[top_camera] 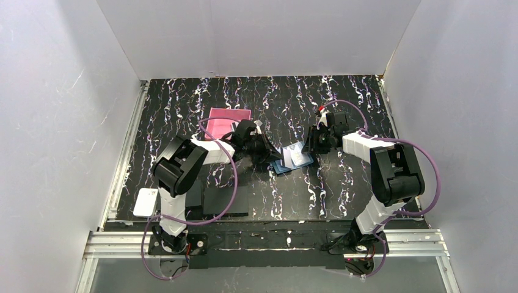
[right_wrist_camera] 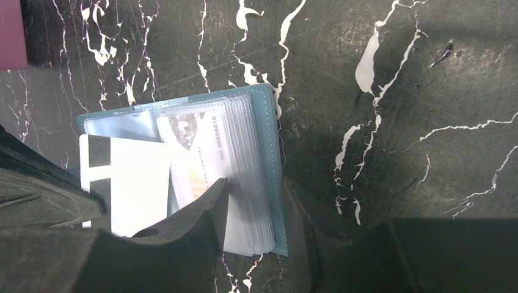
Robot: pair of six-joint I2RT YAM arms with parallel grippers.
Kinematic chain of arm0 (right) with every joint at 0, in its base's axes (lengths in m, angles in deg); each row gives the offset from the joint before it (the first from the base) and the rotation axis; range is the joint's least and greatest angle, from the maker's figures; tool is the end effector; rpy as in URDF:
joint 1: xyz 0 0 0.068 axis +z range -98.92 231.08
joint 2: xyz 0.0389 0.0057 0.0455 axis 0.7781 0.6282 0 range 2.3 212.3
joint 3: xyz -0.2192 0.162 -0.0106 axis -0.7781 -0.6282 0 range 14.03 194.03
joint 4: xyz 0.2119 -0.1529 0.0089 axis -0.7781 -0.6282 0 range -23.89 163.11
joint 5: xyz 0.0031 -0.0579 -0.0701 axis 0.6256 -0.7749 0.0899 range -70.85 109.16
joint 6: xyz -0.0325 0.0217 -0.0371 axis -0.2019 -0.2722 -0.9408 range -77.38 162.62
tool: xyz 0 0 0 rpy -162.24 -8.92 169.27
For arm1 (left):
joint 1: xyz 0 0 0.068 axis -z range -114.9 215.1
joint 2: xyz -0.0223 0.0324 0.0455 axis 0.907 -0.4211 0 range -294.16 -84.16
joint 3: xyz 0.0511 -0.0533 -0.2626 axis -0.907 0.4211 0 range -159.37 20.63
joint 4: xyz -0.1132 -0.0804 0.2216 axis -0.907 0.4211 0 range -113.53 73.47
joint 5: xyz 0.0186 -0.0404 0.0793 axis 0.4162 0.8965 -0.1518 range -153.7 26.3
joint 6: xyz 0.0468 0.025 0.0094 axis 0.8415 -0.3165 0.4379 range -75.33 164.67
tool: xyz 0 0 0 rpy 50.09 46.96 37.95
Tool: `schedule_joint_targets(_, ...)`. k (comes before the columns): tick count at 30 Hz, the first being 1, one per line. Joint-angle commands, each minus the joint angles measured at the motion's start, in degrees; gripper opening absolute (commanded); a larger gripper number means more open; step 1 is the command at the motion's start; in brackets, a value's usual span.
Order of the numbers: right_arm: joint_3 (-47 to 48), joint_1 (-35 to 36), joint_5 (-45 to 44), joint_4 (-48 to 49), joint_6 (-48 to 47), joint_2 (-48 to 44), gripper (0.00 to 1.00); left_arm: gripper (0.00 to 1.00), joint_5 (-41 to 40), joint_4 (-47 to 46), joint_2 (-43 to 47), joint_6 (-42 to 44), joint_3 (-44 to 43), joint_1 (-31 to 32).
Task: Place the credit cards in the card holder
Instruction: Insert the credit card into the card holder.
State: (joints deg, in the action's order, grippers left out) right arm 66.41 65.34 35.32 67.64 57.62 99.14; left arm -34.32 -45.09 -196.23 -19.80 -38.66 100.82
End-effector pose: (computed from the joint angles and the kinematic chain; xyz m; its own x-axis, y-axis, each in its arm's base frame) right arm 0.3251 0.0928 0.1640 -0.8226 0.0475 -0.5667 -0.2043 0.9053 0.3724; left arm 0.3186 -0.2507 0.1450 -0.9478 -0.2868 -0.1393 -0.0134 0.4724 -0.8813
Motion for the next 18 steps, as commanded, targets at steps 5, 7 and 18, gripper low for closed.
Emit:
schedule_joint_targets(5,-0.3,0.2,-1.4,-1.6,-0.3,1.6,0.44,0.0,-1.3,-2.5,-1.8,-1.4,1.1,-0.5)
schedule_joint_targets(7,-0.4,0.2,-1.1,-1.3,-0.1,1.6,0.44,0.0,-2.2,-3.8,-2.1,-1.4,1.3,-0.5)
schedule_joint_targets(18,-1.1,0.2,-0.1,-1.7,1.7,1.3,0.41,0.0,-5.8,-7.6,-2.9,-2.7,2.1,-0.4)
